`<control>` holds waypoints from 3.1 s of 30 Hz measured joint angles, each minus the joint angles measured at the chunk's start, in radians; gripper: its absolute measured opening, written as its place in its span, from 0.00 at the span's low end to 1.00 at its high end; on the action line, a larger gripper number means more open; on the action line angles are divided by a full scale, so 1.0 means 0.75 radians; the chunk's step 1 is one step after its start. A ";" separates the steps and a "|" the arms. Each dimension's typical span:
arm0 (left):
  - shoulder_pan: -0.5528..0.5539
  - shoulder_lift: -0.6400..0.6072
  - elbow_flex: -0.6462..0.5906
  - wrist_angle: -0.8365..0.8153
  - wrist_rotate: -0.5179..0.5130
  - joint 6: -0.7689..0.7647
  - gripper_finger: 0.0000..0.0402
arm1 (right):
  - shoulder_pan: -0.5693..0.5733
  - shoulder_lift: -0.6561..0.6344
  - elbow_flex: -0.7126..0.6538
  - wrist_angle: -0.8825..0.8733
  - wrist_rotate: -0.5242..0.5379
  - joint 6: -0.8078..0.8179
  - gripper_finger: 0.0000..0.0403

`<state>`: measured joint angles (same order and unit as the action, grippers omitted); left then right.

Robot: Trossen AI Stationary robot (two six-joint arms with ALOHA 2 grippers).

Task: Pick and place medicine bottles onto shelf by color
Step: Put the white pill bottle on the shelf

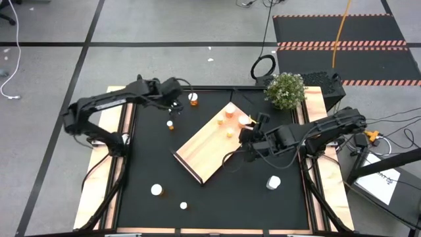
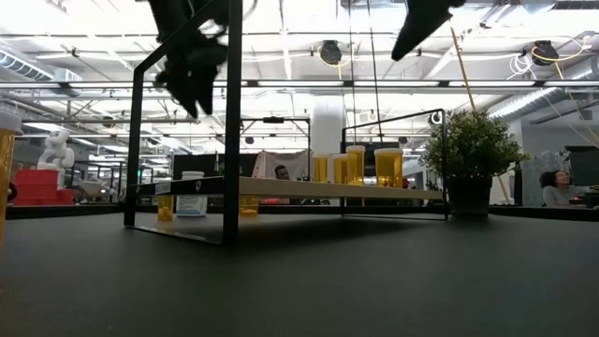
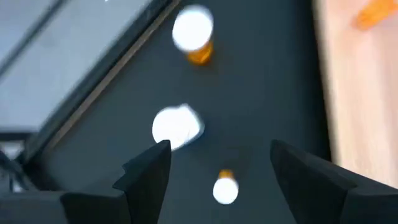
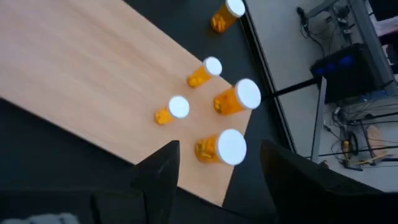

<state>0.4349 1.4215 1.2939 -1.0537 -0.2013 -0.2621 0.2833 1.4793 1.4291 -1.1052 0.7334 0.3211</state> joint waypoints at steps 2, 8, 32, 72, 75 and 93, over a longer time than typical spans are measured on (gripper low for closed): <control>0.029 0.062 0.016 -0.035 0.002 -0.014 0.68 | -0.012 -0.016 -0.022 0.002 0.001 -0.011 0.53; 0.104 0.187 0.020 -0.013 0.003 -0.073 0.69 | -0.011 -0.111 -0.090 0.029 0.002 -0.041 0.53; 0.293 0.453 0.020 0.078 0.158 -0.183 0.82 | -0.012 -0.635 -0.501 0.532 -0.002 -0.380 0.53; 0.298 0.453 -0.073 0.159 0.160 -0.238 0.61 | -0.012 -0.635 -0.533 0.625 -0.006 -0.480 0.53; 0.291 0.449 -0.072 0.152 0.155 -0.212 0.55 | -0.012 -0.635 -0.533 0.625 -0.006 -0.480 0.53; 0.235 0.349 0.081 -0.006 0.256 0.302 0.53 | -0.012 -0.634 -0.547 0.624 -0.005 -0.455 0.53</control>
<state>0.6115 1.6830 1.3548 -1.0583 -0.0090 -0.0357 0.2741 1.0037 1.0189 -0.6369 0.7296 -0.0202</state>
